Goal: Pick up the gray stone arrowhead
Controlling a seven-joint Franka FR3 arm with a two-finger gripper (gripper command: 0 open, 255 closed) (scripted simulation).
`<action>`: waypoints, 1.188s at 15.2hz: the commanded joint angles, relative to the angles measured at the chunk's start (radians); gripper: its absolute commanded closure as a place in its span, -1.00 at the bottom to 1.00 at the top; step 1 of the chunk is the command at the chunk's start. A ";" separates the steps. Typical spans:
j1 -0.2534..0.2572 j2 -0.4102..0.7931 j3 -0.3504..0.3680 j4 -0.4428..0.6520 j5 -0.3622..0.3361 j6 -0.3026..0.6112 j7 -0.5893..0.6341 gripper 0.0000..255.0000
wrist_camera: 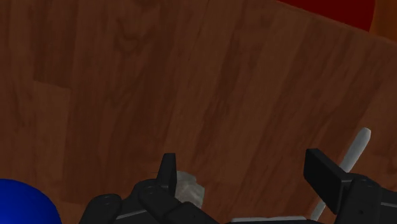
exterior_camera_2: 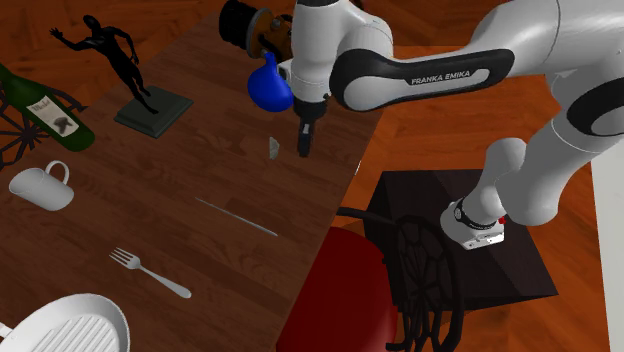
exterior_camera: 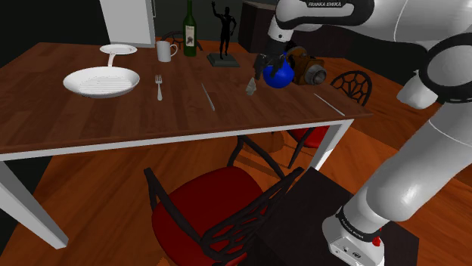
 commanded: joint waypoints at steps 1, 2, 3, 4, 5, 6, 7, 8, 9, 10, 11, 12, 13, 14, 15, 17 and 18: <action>-0.009 0.088 -0.009 0.088 0.005 -0.011 -0.005 -1.00; -0.013 0.131 -0.013 0.133 0.008 -0.019 -0.008 -1.00; -0.019 0.174 -0.016 0.181 0.011 -0.028 -0.010 -1.00; -0.024 0.219 -0.020 0.231 0.014 -0.039 -0.012 -1.00; -0.031 0.264 -0.023 0.284 0.018 -0.052 -0.014 -1.00; -0.037 0.311 -0.026 0.341 0.022 -0.067 -0.015 -1.00; -0.044 0.360 -0.029 0.401 0.026 -0.083 -0.017 -1.00; -0.052 0.411 -0.031 0.467 0.030 -0.103 -0.018 -1.00; -0.059 0.452 -0.032 0.521 0.033 -0.120 -0.018 -1.00; -0.058 0.449 -0.032 0.504 0.033 -0.105 -0.018 -1.00; -0.058 0.447 -0.032 0.487 0.033 -0.090 -0.019 -1.00; -0.057 0.446 -0.032 0.471 0.033 -0.076 -0.020 -1.00; -0.057 0.444 -0.032 0.456 0.033 -0.062 -0.020 -1.00; -0.056 0.443 -0.031 0.441 0.033 -0.048 -0.021 -1.00; -0.056 0.443 -0.031 0.426 0.033 -0.034 -0.021 -1.00; -0.055 0.442 -0.031 0.404 0.033 -0.013 -0.022 -1.00; -0.055 0.442 -0.031 0.404 0.033 -0.013 -0.022 -1.00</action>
